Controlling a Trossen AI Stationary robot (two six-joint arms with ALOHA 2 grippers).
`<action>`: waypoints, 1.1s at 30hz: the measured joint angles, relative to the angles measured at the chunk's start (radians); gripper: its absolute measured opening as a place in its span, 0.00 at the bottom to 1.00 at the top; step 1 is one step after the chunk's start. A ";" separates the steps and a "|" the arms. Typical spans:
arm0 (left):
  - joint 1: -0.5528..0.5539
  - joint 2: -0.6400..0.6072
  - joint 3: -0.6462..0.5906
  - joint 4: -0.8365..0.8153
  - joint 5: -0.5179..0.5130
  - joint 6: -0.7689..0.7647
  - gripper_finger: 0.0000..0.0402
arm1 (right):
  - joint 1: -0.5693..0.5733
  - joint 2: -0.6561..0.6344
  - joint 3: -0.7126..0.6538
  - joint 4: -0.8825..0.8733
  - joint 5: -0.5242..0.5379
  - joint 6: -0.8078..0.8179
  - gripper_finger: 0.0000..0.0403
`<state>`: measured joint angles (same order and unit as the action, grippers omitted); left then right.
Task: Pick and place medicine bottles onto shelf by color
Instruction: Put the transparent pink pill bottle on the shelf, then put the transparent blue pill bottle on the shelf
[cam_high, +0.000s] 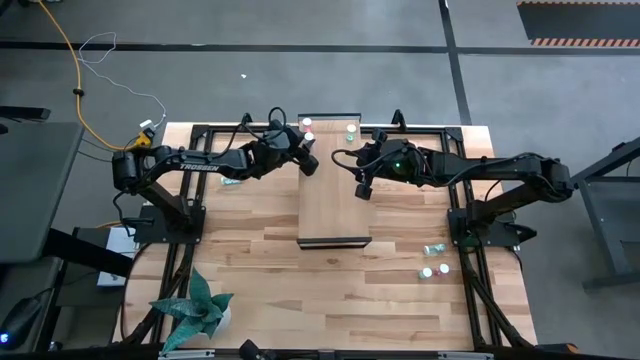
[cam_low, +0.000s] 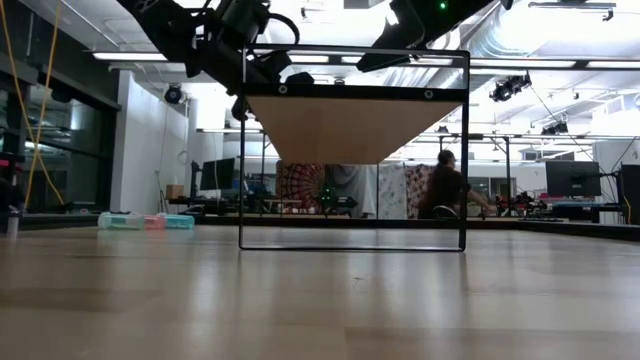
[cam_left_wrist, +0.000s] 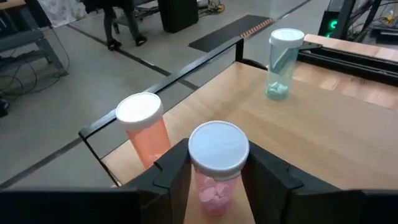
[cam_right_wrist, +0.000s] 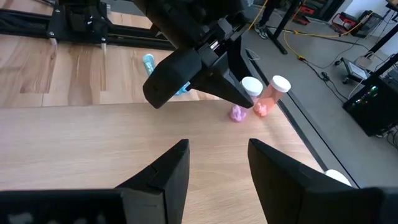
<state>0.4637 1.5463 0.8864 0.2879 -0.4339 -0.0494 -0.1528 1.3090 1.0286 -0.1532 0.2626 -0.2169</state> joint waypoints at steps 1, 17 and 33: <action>0.000 0.000 0.000 0.000 0.000 0.000 0.33 | 0.000 0.000 0.000 0.000 0.000 0.003 0.39; -0.018 -0.145 0.000 -0.073 0.059 0.008 0.63 | 0.000 0.000 0.000 0.001 -0.008 0.008 0.39; -0.255 -0.623 -0.372 0.132 0.273 0.080 0.63 | 0.018 -0.005 0.000 -0.229 -0.012 0.106 0.39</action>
<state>0.2088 0.9235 0.5145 0.4201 -0.1605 0.0310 -0.1343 1.3044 1.0290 -0.3825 0.2504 -0.1111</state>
